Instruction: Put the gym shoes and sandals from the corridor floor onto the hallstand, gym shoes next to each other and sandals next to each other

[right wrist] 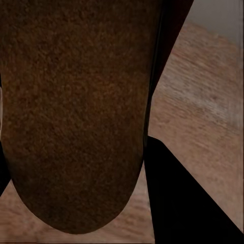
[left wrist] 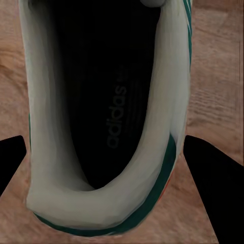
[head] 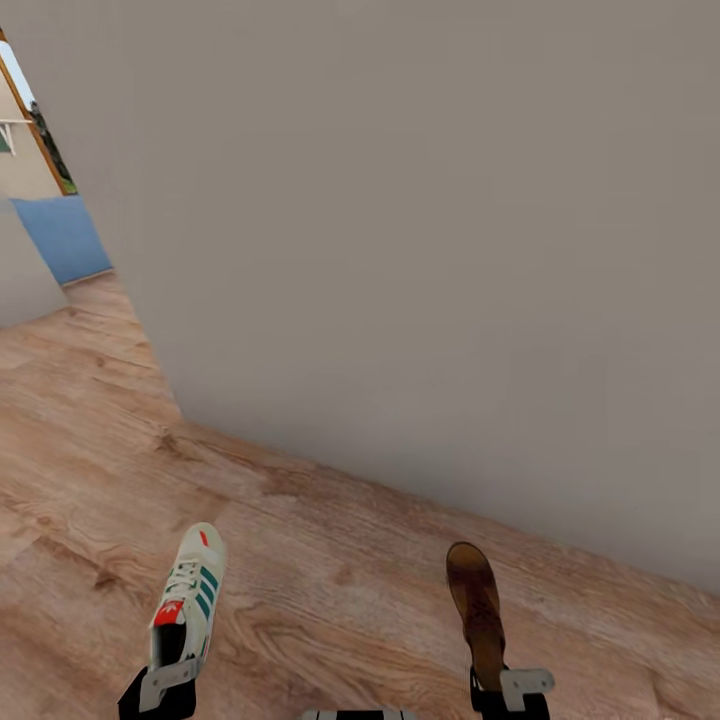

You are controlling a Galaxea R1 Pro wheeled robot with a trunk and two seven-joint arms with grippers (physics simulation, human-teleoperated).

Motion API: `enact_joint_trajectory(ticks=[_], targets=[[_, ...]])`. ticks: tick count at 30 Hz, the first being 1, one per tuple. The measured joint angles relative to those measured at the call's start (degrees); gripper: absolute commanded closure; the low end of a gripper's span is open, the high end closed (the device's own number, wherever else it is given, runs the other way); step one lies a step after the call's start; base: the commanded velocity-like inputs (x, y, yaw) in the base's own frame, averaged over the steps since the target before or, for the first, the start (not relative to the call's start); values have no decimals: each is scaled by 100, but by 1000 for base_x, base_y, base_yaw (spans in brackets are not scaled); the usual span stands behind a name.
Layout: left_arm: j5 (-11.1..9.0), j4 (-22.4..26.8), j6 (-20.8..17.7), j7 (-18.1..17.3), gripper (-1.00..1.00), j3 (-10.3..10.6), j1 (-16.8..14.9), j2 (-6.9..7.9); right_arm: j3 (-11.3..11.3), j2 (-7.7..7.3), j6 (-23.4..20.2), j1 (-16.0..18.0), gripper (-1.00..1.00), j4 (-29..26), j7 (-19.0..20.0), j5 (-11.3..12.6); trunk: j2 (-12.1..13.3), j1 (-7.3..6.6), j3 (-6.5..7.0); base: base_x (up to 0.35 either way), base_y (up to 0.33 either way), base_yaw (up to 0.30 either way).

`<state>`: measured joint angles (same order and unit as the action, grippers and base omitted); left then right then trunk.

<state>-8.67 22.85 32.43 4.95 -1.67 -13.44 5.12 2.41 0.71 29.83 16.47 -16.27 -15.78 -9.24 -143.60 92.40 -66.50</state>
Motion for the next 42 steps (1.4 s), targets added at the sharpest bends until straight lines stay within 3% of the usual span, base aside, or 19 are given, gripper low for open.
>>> enact_joint_trajectory(ticks=[26,31,42], targets=[[-12,-8,1,0,100,-2,127,-1,-64,-9,126,-7,100,328,-1,11,35,-67,653,0,0,-297],[-12,-10,1,0,100,-3,132,0,-191,-9,124,-9,100,337,-4,17,35,-67,654,0,0,-300],[-6,2,10,0,100,-4,188,5,-203,8,123,-8,100,450,-3,25,36,-64,654,-182,98,-259]])
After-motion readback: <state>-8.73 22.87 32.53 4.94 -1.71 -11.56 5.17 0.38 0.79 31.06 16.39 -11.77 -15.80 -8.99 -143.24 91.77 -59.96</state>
